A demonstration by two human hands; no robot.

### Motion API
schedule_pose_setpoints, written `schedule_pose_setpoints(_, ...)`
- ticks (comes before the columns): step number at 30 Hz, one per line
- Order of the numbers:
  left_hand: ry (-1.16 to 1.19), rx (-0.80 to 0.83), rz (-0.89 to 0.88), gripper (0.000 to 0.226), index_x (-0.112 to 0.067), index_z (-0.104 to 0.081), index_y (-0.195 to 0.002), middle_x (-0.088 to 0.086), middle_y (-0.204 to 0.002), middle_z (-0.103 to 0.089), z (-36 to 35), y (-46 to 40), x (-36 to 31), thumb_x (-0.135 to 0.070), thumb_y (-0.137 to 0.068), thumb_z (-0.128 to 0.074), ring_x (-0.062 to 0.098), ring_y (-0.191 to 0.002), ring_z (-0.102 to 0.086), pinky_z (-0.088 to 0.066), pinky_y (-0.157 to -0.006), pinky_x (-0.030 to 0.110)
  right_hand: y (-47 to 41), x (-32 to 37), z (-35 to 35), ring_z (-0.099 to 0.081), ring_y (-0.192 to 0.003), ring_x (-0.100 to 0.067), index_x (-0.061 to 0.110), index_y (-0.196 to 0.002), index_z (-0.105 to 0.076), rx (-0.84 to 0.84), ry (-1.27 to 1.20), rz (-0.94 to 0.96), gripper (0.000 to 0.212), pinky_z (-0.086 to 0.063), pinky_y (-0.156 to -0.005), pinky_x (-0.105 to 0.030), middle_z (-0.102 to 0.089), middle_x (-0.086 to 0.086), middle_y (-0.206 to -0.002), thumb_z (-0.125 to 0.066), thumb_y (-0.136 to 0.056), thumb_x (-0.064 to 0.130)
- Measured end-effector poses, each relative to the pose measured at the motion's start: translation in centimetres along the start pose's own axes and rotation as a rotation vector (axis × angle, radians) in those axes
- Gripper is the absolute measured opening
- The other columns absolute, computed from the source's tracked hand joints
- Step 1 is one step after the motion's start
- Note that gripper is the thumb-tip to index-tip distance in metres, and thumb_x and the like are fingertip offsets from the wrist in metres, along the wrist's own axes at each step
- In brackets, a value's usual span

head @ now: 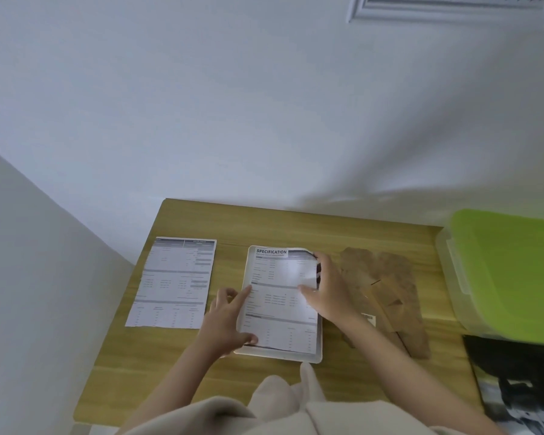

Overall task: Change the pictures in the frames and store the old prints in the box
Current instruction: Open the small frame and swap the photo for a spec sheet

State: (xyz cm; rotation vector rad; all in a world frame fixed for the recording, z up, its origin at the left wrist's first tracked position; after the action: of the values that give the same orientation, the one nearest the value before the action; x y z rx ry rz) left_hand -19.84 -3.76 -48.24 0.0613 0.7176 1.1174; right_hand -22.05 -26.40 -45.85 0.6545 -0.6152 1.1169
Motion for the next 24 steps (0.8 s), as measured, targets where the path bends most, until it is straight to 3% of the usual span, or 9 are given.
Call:
schedule_pose_setpoints(2,0.014,-0.001,0.002,0.105,-0.034,-0.012,-0.147,-0.002,-0.134,-0.022,0.0,0.0,0.2,-0.046,-0.064,-0.076,0.019,-0.124,-0.030,-0.042,-0.100,0.036,1.0,-0.1,-0.2,-0.061,-0.090,-0.008,0.033,-0.134,-0.030,-0.012,-0.117,-0.059,0.069,-0.055,-0.074,-0.027,-0.058,0.015,-0.103,-0.069,-0.080,0.015)
schedule_pose_setpoints(7,0.060,0.013,0.003,0.105,-0.035,-0.013,-0.146,-0.003,-0.133,-0.021,-0.1,0.0,0.4,-0.045,-0.062,-0.076,0.019,-0.123,-0.028,-0.042,-0.101,0.037,3.4,-0.5,-1.4,-0.063,-0.092,-0.006,0.027,-0.144,-0.026,-0.040,-0.218,-0.129,0.066,-0.056,-0.080,-0.031,-0.057,0.015,-0.122,-0.058,-0.088,0.013)
schedule_pose_setpoints(12,0.337,-0.051,-0.016,0.094,-0.029,-0.030,-0.143,-0.014,-0.129,-0.025,0.5,0.8,0.1,-0.051,-0.061,-0.070,0.020,-0.125,-0.033,-0.043,-0.103,0.042,3.8,0.2,-1.4,-0.063,-0.099,-0.011,0.031,-0.141,-0.034,-0.110,-0.376,-0.137,0.060,-0.058,-0.077,-0.033,-0.059,0.006,-0.124,-0.053,-0.090,0.005)
schedule_pose_setpoints(14,0.392,-0.143,-0.034,0.079,-0.029,-0.037,-0.139,-0.012,-0.129,-0.033,0.9,1.2,-0.3,-0.041,-0.070,-0.073,0.017,-0.120,-0.040,-0.047,-0.099,0.038,4.0,0.5,-0.7,-0.066,-0.089,-0.013,0.030,-0.140,-0.036,-0.136,-0.420,-0.134,0.058,-0.058,-0.067,-0.029,-0.064,0.005,-0.113,-0.053,-0.090,0.005)
schedule_pose_setpoints(16,0.444,-0.215,-0.041,0.065,-0.031,-0.042,-0.134,-0.011,-0.127,-0.042,1.2,1.7,-1.0,-0.029,-0.077,-0.072,0.013,-0.111,-0.048,-0.051,-0.086,0.024,4.5,0.6,0.0,-0.067,-0.086,-0.011,0.029,-0.140,-0.037,-0.168,-0.442,-0.132,0.057,-0.057,-0.063,-0.023,-0.066,0.004,-0.108,-0.055,-0.090,0.005)
schedule_pose_setpoints(18,0.490,-0.248,-0.047,0.057,-0.027,-0.047,-0.131,-0.008,-0.122,-0.049,1.2,2.2,-1.9,-0.020,-0.079,-0.071,0.011,-0.100,-0.054,-0.049,-0.071,0.010,4.9,0.2,0.6,-0.068,-0.086,-0.012,0.031,-0.140,-0.037,-0.194,-0.462,-0.130,0.058,-0.059,-0.065,-0.028,-0.068,0.003,-0.104,-0.057,-0.090,0.008)
schedule_pose_setpoints(20,0.545,-0.276,-0.052,0.053,-0.021,-0.051,-0.129,-0.004,-0.117,-0.054,1.4,2.7,-2.8,-0.011,-0.080,-0.070,0.010,-0.093,-0.056,-0.047,-0.070,0.007,5.6,-0.2,1.3,-0.068,-0.084,-0.014,0.031,-0.139,-0.038,-0.214,-0.476,-0.128,0.058,-0.059,-0.069,-0.036,-0.069,0.006,-0.098,-0.058,-0.089,0.009)
schedule_pose_setpoints(24,0.622,-0.265,-0.094,0.053,-0.023,-0.051,-0.125,-0.009,-0.110,-0.056,1.2,3.6,-5.7,-0.003,-0.079,-0.069,0.010,-0.086,-0.058,-0.049,-0.070,0.012,7.6,-1.5,3.7,-0.066,-0.088,-0.003,0.029,-0.134,-0.043,-0.273,-0.507,-0.124,0.053,-0.058,-0.072,-0.027,-0.067,0.009,-0.100,-0.061,-0.088,0.009)
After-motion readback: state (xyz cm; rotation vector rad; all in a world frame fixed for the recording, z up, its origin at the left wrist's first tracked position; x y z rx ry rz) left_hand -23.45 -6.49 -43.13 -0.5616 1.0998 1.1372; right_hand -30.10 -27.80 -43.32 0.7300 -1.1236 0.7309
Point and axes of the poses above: each hand's wrist, its own y-axis away from the middle knuckle, its own z-axis out of the back of the hand, x = y × z, the point moved 5 cm from there along -y, towards the middle knuckle
